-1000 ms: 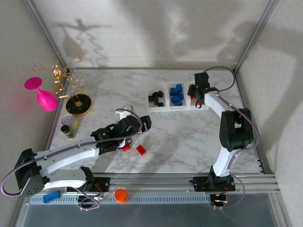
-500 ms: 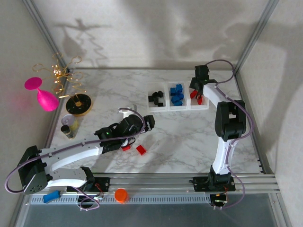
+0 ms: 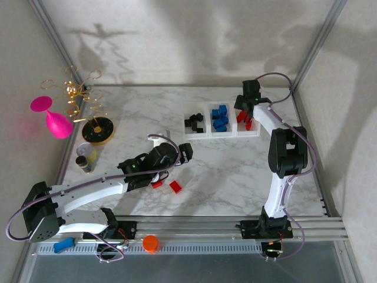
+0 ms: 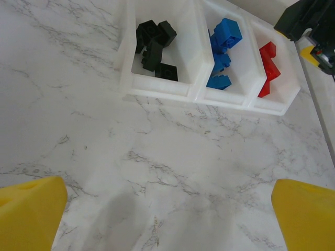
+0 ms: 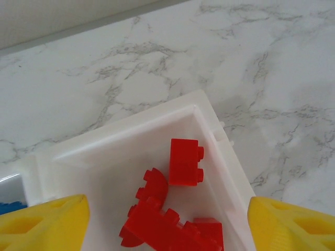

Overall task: Sort the legos into containers by color
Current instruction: Pick up the lego from the bottom-center of the table.

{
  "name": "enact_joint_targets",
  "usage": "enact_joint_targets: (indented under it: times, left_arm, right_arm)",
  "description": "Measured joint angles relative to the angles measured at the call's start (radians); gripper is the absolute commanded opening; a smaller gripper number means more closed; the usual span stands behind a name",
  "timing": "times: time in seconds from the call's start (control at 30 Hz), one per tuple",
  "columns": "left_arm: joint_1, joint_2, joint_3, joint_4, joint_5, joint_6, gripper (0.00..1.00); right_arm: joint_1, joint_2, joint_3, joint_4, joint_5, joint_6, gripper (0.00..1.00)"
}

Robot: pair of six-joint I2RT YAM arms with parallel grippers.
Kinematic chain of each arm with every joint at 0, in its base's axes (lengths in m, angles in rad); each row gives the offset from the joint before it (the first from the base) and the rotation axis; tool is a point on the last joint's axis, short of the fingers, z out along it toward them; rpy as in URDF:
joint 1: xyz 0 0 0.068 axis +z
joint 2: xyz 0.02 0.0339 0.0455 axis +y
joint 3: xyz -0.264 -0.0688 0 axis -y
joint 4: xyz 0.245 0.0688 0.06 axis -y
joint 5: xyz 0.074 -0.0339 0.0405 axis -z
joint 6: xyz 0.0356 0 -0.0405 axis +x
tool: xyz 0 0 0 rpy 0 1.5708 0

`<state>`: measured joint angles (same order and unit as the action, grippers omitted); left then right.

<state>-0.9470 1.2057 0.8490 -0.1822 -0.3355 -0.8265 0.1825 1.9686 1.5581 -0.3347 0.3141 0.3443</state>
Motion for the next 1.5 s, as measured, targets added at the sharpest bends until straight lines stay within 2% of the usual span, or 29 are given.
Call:
enact_joint_targets:
  times: [0.17, 0.3, 0.6, 0.8, 0.93, 1.2, 1.5]
  left_arm:
    - [0.000, -0.027, 0.000, -0.002, -0.001, 0.000, 1.00]
    - [0.000, -0.078, 0.000, -0.018, -0.005, -0.008, 1.00]
    - [0.003, -0.245, -0.058, -0.127, -0.048, -0.043, 1.00]
    - [0.005, -0.316, -0.096, -0.215, -0.071, -0.084, 1.00]
    - [0.006, -0.348, -0.114, -0.278, -0.084, -0.109, 1.00]
    - [0.006, -0.413, -0.135, -0.347, -0.084, -0.151, 1.00]
    - [0.006, -0.452, -0.138, -0.400, -0.091, -0.167, 1.00]
  right_arm:
    - [0.047, -0.109, -0.042, 0.002, -0.013, 0.002, 0.84]
    - [0.127, -0.226, -0.135, 0.015, -0.053, 0.012, 0.85]
    - [0.348, -0.378, -0.415, 0.063, -0.186, 0.036, 0.87]
    - [0.550, -0.432, -0.565, 0.124, -0.231, 0.054, 0.86]
    - [0.703, -0.441, -0.634, 0.164, -0.237, 0.074, 0.86]
    - [0.915, -0.422, -0.681, 0.241, -0.218, 0.103, 0.81]
    - [1.037, -0.278, -0.652, 0.218, -0.095, 0.171, 0.69]
